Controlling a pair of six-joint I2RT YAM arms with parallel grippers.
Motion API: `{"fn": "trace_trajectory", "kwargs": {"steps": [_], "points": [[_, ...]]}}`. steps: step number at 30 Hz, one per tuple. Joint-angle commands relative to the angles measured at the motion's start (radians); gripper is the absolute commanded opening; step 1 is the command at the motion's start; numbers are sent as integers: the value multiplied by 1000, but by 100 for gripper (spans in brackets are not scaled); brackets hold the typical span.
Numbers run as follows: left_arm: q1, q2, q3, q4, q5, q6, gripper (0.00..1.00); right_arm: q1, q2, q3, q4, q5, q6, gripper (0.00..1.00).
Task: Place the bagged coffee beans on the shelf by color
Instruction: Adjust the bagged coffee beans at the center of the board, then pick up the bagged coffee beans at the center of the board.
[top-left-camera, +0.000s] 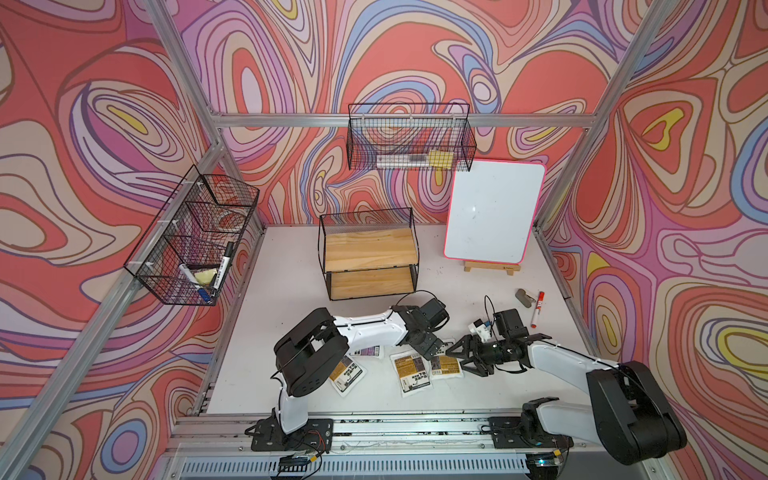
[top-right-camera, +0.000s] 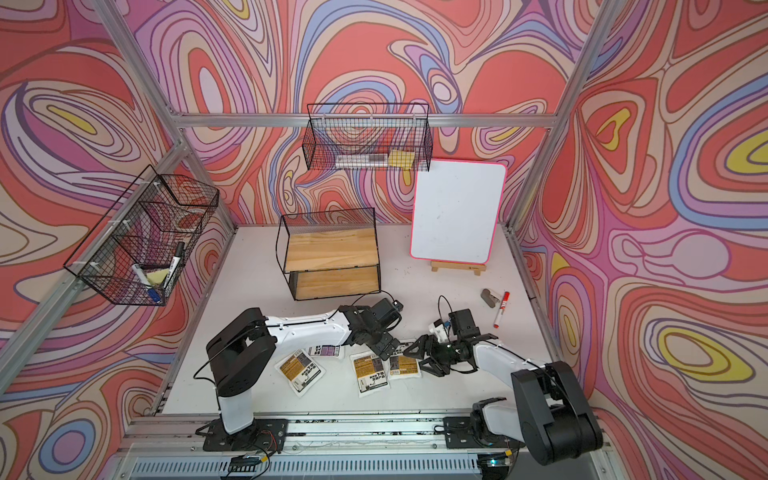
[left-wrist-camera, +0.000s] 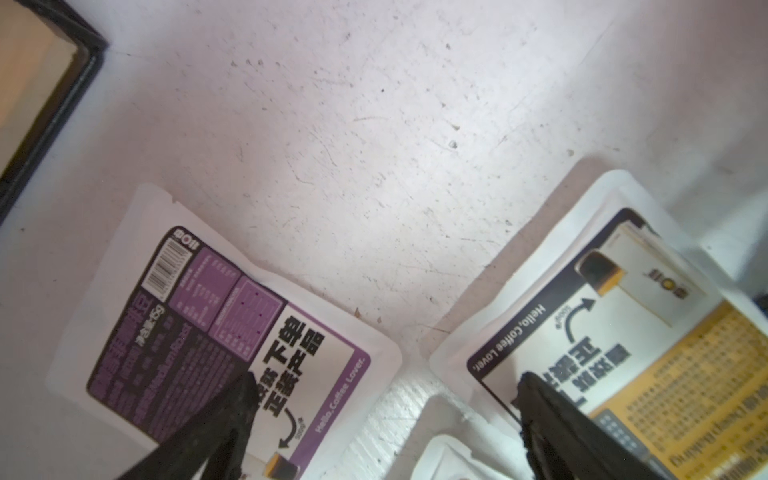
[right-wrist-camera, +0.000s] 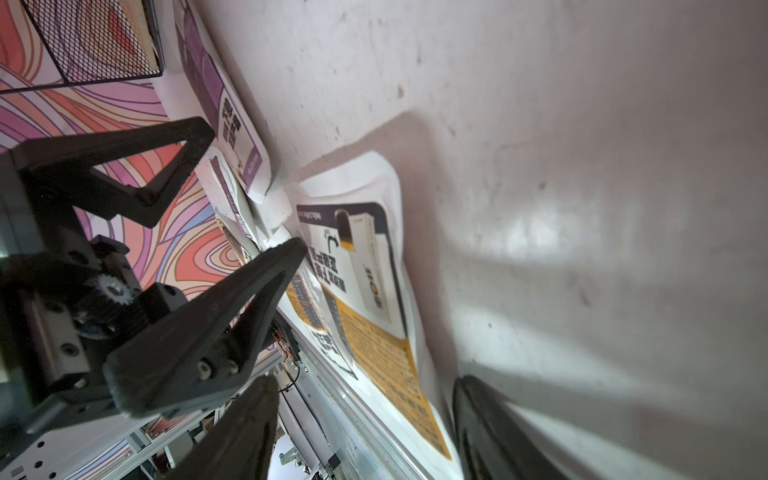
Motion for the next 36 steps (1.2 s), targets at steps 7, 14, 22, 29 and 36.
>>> {"fn": "trace_trajectory", "kwargs": {"steps": [7, 14, 22, 29, 36], "points": [[-7, 37, -6, -4, -6, -7, 99, -1, 64, -2, -1, 50, -23, 53], [-8, 19, -13, -3, -5, -9, 99, 1, 68, 11, -11, 42, -30, 19], [-7, -54, 12, -47, -10, -10, 99, -1, 35, 48, -57, 49, -30, 0], [4, -137, 121, -130, -60, 4, 99, 0, -18, 142, -140, 75, -31, 0], [74, -239, 191, -186, -75, -11, 99, -1, -62, 244, -215, 94, -25, 0]]}}
